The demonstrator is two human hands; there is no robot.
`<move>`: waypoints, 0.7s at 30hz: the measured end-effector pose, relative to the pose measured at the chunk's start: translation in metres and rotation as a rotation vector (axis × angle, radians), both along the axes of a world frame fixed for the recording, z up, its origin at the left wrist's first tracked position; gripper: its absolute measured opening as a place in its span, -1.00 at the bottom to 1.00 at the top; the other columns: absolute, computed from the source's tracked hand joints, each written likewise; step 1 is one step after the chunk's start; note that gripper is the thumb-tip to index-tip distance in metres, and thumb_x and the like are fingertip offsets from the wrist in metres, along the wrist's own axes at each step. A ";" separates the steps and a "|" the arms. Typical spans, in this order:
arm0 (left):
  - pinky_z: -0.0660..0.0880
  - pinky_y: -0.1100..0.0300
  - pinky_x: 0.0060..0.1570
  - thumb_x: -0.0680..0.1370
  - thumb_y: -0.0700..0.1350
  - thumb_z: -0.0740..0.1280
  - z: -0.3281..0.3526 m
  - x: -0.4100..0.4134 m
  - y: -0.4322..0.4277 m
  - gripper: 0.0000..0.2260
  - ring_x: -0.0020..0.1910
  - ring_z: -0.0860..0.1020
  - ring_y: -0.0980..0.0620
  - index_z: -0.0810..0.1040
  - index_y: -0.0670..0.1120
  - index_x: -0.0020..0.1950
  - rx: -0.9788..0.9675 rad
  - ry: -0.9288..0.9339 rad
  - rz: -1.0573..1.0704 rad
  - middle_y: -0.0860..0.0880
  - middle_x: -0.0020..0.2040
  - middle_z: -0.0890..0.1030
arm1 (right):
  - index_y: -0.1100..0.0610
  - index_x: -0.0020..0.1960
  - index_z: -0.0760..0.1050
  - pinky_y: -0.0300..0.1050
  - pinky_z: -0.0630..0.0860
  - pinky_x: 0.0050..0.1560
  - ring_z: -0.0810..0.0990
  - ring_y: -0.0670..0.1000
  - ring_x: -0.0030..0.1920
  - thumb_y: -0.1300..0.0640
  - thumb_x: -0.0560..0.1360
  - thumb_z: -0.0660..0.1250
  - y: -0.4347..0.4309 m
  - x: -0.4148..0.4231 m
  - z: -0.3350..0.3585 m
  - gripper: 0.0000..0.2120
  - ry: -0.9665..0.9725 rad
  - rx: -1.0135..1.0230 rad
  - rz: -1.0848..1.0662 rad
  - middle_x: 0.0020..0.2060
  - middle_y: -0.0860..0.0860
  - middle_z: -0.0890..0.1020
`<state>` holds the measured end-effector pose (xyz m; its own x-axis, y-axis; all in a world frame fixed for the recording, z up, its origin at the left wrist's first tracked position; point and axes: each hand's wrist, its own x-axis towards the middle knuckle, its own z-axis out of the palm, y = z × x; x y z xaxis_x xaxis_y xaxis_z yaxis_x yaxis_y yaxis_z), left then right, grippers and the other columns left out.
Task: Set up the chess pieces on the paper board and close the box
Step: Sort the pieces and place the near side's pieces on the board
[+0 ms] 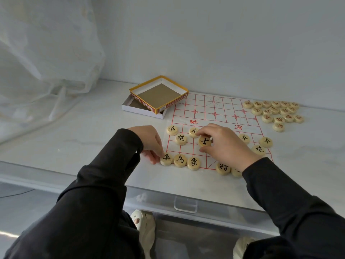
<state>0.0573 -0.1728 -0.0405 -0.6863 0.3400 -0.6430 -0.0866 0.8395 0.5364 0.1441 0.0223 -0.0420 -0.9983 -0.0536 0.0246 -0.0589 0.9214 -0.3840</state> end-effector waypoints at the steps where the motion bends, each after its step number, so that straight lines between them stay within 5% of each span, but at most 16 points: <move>1: 0.51 0.34 -0.33 0.45 -0.19 0.43 0.000 0.000 0.000 -0.93 -0.41 0.60 0.08 0.60 -0.18 -0.12 -0.006 0.008 -0.006 -0.09 -0.27 0.66 | 0.03 0.29 0.46 -0.18 0.47 0.15 0.51 -0.04 0.12 0.16 0.44 0.43 0.000 0.000 0.000 -0.57 -0.002 -0.003 -0.001 0.14 -0.07 0.53; 8: 0.53 0.21 -0.08 0.45 -0.17 0.43 -0.001 -0.001 0.000 -0.91 -0.34 0.58 0.02 0.59 -0.16 -0.12 -0.018 0.045 -0.035 -0.11 -0.22 0.64 | 0.00 0.22 0.50 -0.16 0.48 0.13 0.52 -0.06 0.08 0.14 0.41 0.46 0.004 0.007 0.002 -0.60 -0.062 -0.058 -0.005 0.08 -0.09 0.55; 16: 0.39 0.35 -0.31 0.46 -0.05 0.42 -0.004 0.004 0.006 -0.82 -0.23 0.44 0.09 0.57 -0.09 -0.01 -0.084 0.221 -0.248 0.03 -0.19 0.51 | -0.01 0.25 0.47 -0.26 0.40 0.05 0.47 -0.09 0.06 0.11 0.43 0.43 0.010 0.018 -0.002 -0.60 -0.181 0.031 0.060 0.07 -0.09 0.53; 21: 0.35 0.30 -0.13 0.39 0.04 0.47 -0.007 0.010 0.009 -0.73 -0.11 0.42 0.09 0.47 0.01 -0.02 -0.163 0.316 -0.413 0.08 -0.13 0.46 | -0.02 0.27 0.44 -0.28 0.39 0.05 0.46 -0.11 0.05 0.07 0.42 0.44 0.011 0.022 -0.004 -0.56 -0.211 0.048 0.093 0.05 -0.11 0.51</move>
